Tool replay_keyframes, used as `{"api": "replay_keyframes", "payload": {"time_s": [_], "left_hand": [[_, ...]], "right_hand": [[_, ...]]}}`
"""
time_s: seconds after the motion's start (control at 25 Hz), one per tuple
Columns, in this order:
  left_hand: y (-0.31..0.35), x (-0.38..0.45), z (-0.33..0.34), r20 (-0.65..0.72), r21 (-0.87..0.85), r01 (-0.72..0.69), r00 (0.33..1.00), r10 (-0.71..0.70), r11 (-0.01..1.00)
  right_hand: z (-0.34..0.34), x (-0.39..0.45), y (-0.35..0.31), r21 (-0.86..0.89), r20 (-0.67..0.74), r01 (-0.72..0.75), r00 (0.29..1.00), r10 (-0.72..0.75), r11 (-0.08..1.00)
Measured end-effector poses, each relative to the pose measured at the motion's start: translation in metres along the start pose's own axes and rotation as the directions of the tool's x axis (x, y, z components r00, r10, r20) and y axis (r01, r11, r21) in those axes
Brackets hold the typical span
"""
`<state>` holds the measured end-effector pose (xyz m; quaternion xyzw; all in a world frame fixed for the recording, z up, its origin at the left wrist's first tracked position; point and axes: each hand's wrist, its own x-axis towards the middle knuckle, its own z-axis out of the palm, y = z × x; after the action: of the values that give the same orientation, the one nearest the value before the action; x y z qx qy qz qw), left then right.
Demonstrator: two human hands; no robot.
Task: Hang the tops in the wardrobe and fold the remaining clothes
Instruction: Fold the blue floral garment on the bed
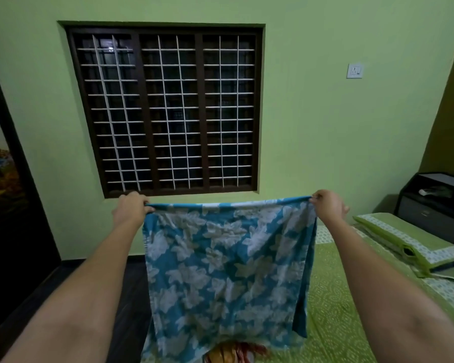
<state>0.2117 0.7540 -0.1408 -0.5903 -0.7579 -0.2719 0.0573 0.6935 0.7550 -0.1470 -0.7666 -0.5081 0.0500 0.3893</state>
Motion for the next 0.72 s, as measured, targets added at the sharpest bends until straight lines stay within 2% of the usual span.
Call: {"api": "replay_keyframes", "payload": {"time_s": [0.04, 0.08, 0.12, 0.16, 0.2, 0.24, 0.32, 0.4, 0.44, 0.48, 0.52, 0.56, 0.64, 0.68, 0.72], "left_hand": [[-0.001, -0.001, 0.005, -0.056, -0.098, 0.043, 0.997, -0.048, 0.994], [0.003, -0.003, 0.006, -0.082, -0.289, 0.088, 0.99, -0.116, 0.953], [0.009, -0.004, 0.006, -0.06, -0.519, 0.126, 0.981, -0.183, 0.845], [0.015, -0.004, 0.003, -0.017, -0.723, 0.137, 0.976, -0.216, 0.677], [0.023, -0.004, -0.007, 0.012, -0.847, 0.13, 0.974, -0.226, 0.515], [0.029, -0.005, -0.021, 0.015, -0.919, 0.102, 0.975, -0.223, 0.382], [0.037, -0.013, -0.061, -0.07, -0.993, -0.052, 0.984, -0.166, 0.108], [0.041, -0.028, -0.105, -0.257, -0.923, -0.273, 0.962, -0.093, -0.27], [0.05, -0.035, -0.123, -0.324, -0.865, -0.315, 0.945, -0.044, -0.392], [0.069, -0.044, -0.138, -0.362, -0.84, -0.317, 0.932, 0.02, -0.44], [0.096, -0.051, -0.147, -0.35, -0.874, -0.291, 0.933, 0.087, -0.389], [0.128, -0.056, -0.151, -0.298, -0.928, -0.248, 0.942, 0.154, -0.279], [0.188, -0.066, -0.142, -0.147, -0.984, -0.112, 0.949, 0.277, -0.139], [0.213, -0.073, -0.134, -0.084, -0.99, -0.035, 0.926, 0.368, -0.138], [0.225, -0.077, -0.124, -0.041, -0.984, 0.038, 0.9, 0.433, -0.173]], "right_hand": [[0.0, -0.002, 0.002, 0.126, -0.033, -0.048, 0.998, 0.053, 0.991], [-0.002, -0.003, 0.003, 0.275, -0.059, -0.089, 0.992, 0.109, 0.957], [-0.005, -0.004, -0.001, 0.417, -0.088, -0.099, 0.985, 0.149, 0.904], [-0.011, -0.007, -0.01, 0.535, -0.098, -0.096, 0.98, 0.174, 0.839], [-0.021, -0.008, -0.021, 0.653, -0.102, -0.075, 0.977, 0.185, 0.754], [-0.034, -0.009, -0.03, 0.779, -0.077, -0.041, 0.984, 0.161, 0.626], [-0.071, -0.023, -0.038, 0.948, -0.113, 0.094, 0.993, 0.045, 0.304], [-0.105, -0.04, -0.031, 0.953, -0.298, 0.293, 0.952, -0.067, -0.074], [-0.118, -0.05, -0.035, 0.916, -0.342, 0.301, 0.932, -0.12, -0.266], [-0.121, -0.057, -0.048, 0.903, -0.3, 0.208, 0.931, -0.207, -0.376], [-0.118, -0.065, -0.072, 0.897, -0.232, 0.073, 0.917, -0.325, -0.435], [-0.114, -0.068, -0.102, 0.918, -0.167, 0.006, 0.913, -0.373, -0.396], [-0.101, -0.081, -0.157, 0.981, -0.138, 0.063, 0.892, -0.43, -0.185], [-0.092, -0.088, -0.179, 0.993, -0.103, 0.065, 0.881, -0.462, -0.098], [-0.082, -0.088, -0.189, 0.995, -0.081, 0.044, 0.855, -0.513, -0.085]]}}
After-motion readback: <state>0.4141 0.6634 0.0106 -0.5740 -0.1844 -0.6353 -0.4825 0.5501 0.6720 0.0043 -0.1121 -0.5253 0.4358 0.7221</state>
